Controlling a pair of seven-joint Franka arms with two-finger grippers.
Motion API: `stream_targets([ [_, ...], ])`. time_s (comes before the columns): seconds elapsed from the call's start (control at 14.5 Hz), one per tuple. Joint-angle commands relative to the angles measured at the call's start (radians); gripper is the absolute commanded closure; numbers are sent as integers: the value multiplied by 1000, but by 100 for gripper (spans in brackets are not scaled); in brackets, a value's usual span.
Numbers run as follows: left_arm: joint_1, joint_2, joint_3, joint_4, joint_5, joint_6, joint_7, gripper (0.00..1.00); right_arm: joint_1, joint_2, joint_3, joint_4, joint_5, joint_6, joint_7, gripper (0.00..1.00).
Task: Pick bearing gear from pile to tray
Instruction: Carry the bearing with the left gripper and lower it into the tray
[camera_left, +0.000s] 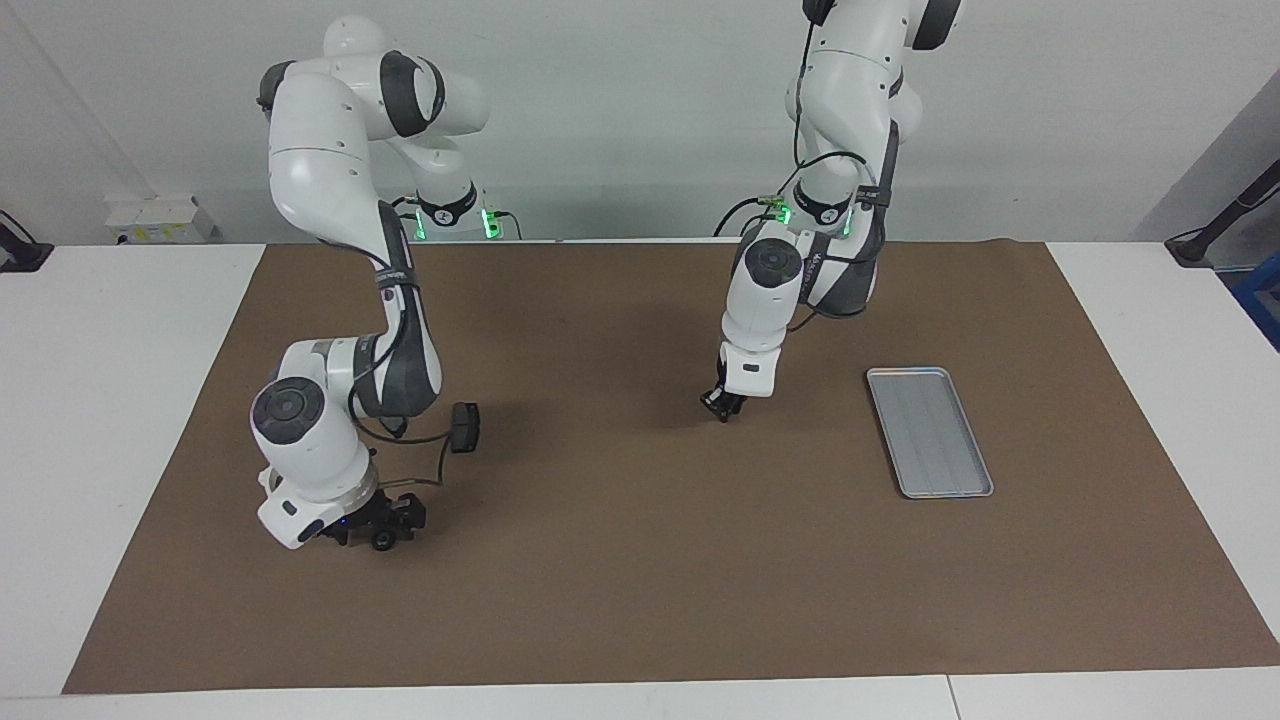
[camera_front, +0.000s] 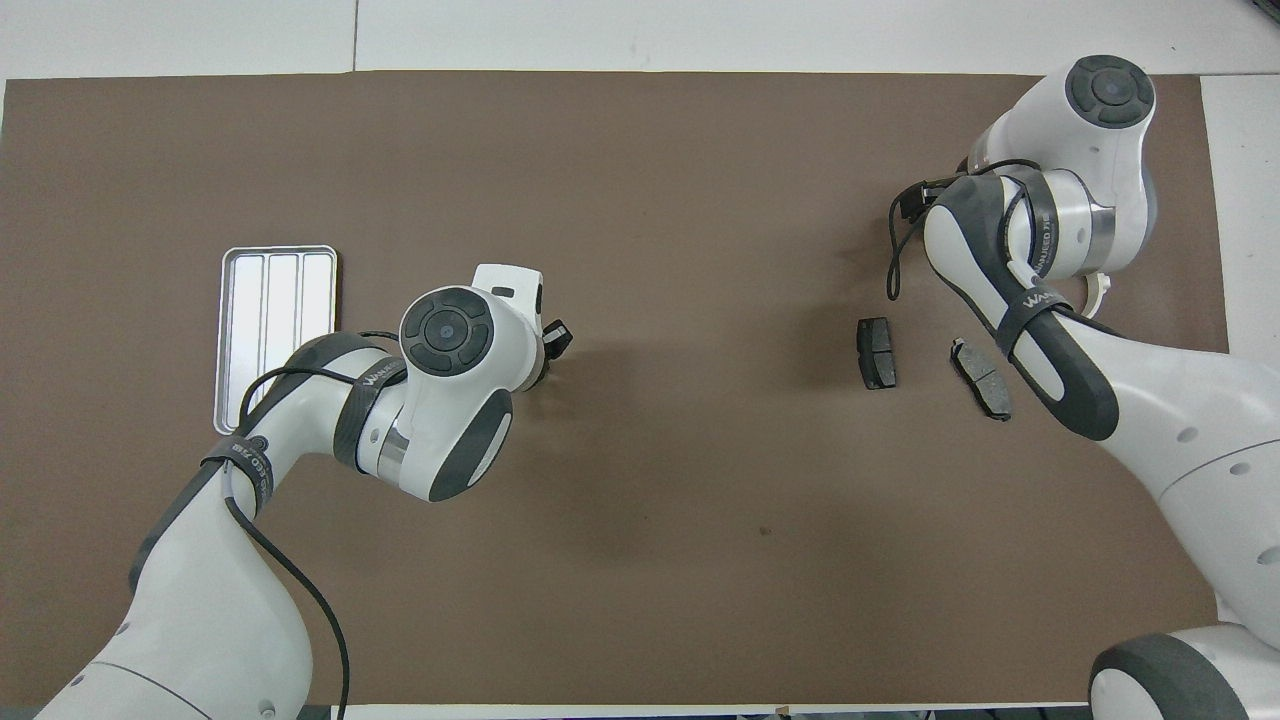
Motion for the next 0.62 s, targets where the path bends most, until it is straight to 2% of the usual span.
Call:
stream_targets([
  [0.0,2,-9,12,11,-5,-63,-2,91,-14,9,14,8,3,30,14,0],
  [0.07,16,-24,19,17,-3,-113,5,91,-20,9,14,2,5,35,17,0],
  [0.14,60,-71,19,17,-2,-165,39,91,-22,9,14,1,6,37,20,0],
  [0.34,253,-171,18,12,-2,-334,320,91,-23,9,16,-8,16,35,34,1],
  [0.55,445,-202,19,15,0,-361,636,91,-23,7,16,-7,34,24,34,4],
])
